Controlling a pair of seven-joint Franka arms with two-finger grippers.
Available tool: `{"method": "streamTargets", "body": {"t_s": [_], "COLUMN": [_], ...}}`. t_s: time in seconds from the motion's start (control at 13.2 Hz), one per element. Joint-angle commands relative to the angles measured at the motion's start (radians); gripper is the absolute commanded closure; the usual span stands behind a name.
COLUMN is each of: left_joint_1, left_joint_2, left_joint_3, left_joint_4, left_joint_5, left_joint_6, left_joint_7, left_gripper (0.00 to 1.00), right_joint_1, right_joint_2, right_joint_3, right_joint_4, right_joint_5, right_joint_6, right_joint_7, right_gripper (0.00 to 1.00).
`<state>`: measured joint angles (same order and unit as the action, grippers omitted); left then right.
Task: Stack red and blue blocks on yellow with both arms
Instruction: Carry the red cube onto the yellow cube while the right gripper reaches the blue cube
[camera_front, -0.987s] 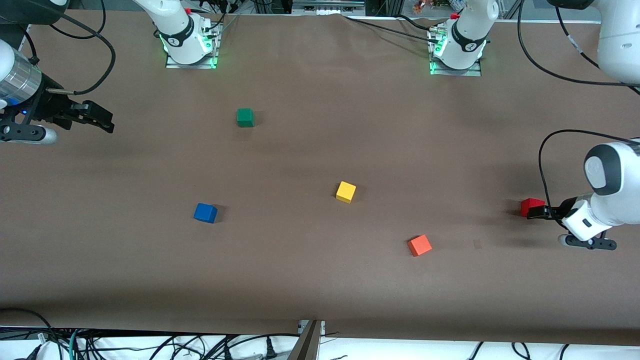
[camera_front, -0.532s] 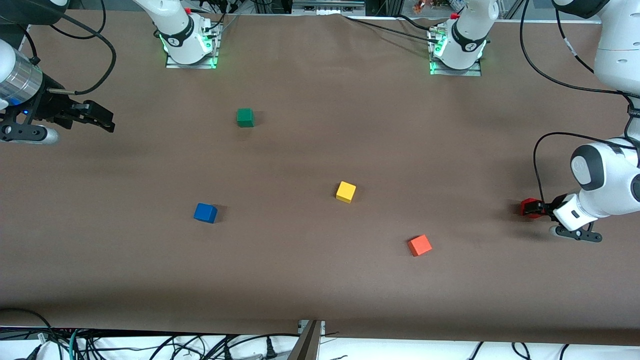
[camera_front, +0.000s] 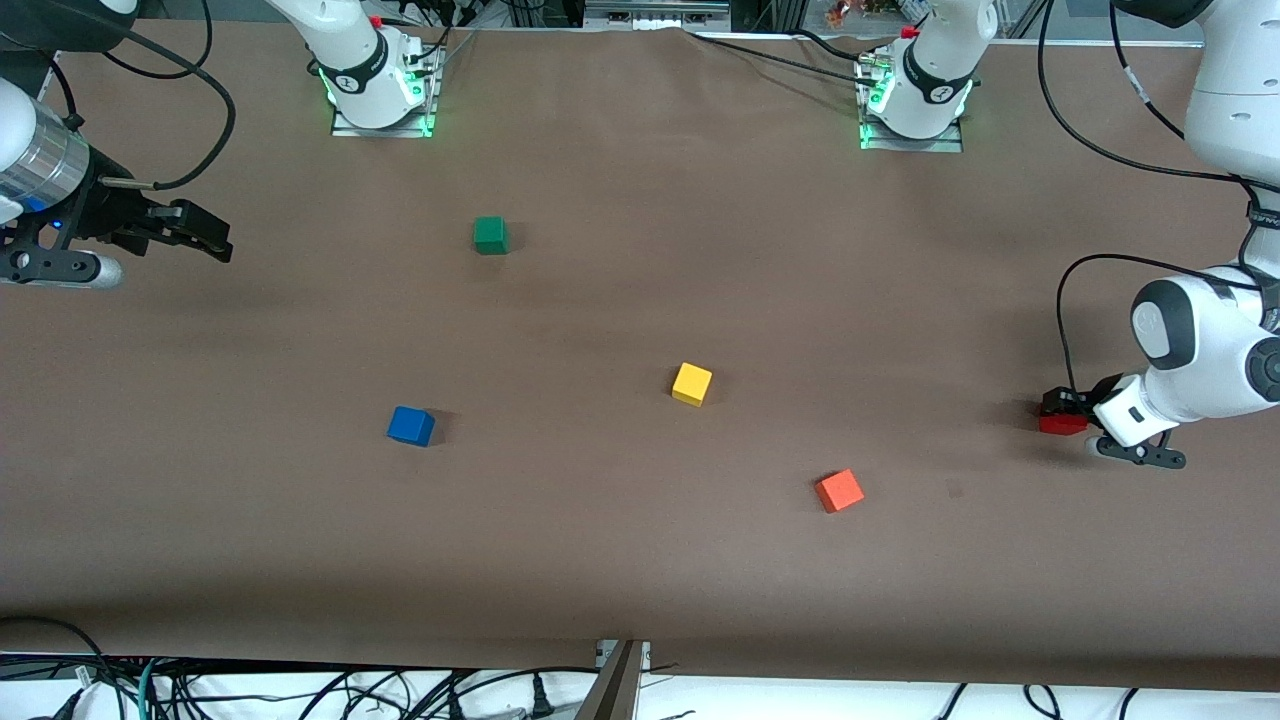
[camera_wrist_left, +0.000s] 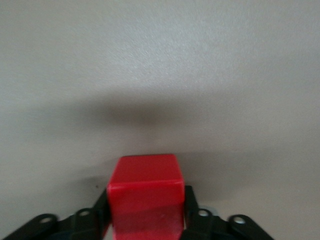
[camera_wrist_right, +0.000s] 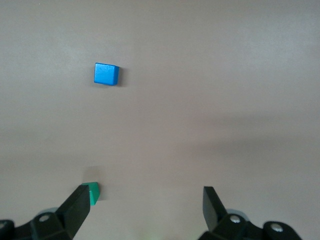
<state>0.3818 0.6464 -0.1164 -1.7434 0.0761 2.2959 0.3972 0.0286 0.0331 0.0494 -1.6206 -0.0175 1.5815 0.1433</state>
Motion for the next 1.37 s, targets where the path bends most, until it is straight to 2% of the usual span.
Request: {"method": "streamTargets", "body": {"t_s": [0.0, 0.08, 0.23, 0.3, 0.38, 0.53, 0.61, 0.68, 0.84, 1.06, 1.29], "left_joint_1": [-0.009, -0.018, -0.026, -0.067, -0.137, -0.330, -0.383, -0.452, -0.590, -0.655, -0.684], "left_joint_2": [-0.092, -0.108, -0.125, -0.122, -0.113, -0.090, -0.056, -0.019, 0.047, 0.075, 0.113], "left_joint_3": [-0.035, -0.076, -0.210, -0.267, -0.290, -0.282, -0.282, -0.284, -0.279, -0.278, -0.279], "left_joint_4": [0.001, 0.034, 0.147, 0.210, 0.258, 0.300, 0.327, 0.353, 0.406, 0.410, 0.398], "left_joint_5": [-0.001, -0.002, -0.001, 0.001, 0.011, 0.007, 0.010, 0.011, 0.046, 0.068, 0.183], "left_joint_6": [-0.056, -0.099, -0.226, -0.286, -0.318, -0.320, -0.319, -0.316, -0.312, -0.305, -0.225], "left_joint_7": [-0.024, -0.073, -0.240, -0.341, -0.424, -0.608, -0.695, -0.699, -0.701, -0.735, -0.736], "left_gripper": [1.00, 1.00, 1.00, 1.00, 1.00, 1.00, 1.00, 1.00, 1.00, 1.00, 1.00], "right_joint_1": [-0.001, -0.001, -0.001, -0.001, -0.001, -0.001, 0.002, 0.013, 0.033, 0.034, 0.034], "right_joint_2": [0.002, 0.002, 0.005, 0.005, 0.007, 0.007, 0.011, 0.016, 0.025, 0.115, 0.195], "right_joint_3": [0.003, 0.003, 0.003, 0.003, 0.003, 0.004, 0.009, 0.013, 0.014, 0.015, 0.015], "right_joint_4": [0.011, 0.011, 0.011, 0.011, 0.013, 0.014, 0.018, 0.021, 0.019, 0.022, 0.042], "right_joint_5": [0.007, 0.007, 0.007, 0.008, 0.010, 0.011, 0.016, 0.052, 0.057, 0.053, 0.040], "right_joint_6": [-0.015, -0.015, -0.015, -0.015, -0.011, 0.000, 0.015, 0.047, 0.058, 0.074, 0.112], "right_joint_7": [-0.004, -0.004, -0.004, -0.004, 0.004, 0.009, -0.001, -0.007, -0.008, -0.007, -0.021], "right_gripper": [0.00, 0.00, 0.00, 0.00, 0.00, 0.00, 0.00, 0.00, 0.00, 0.00, 0.00]}}
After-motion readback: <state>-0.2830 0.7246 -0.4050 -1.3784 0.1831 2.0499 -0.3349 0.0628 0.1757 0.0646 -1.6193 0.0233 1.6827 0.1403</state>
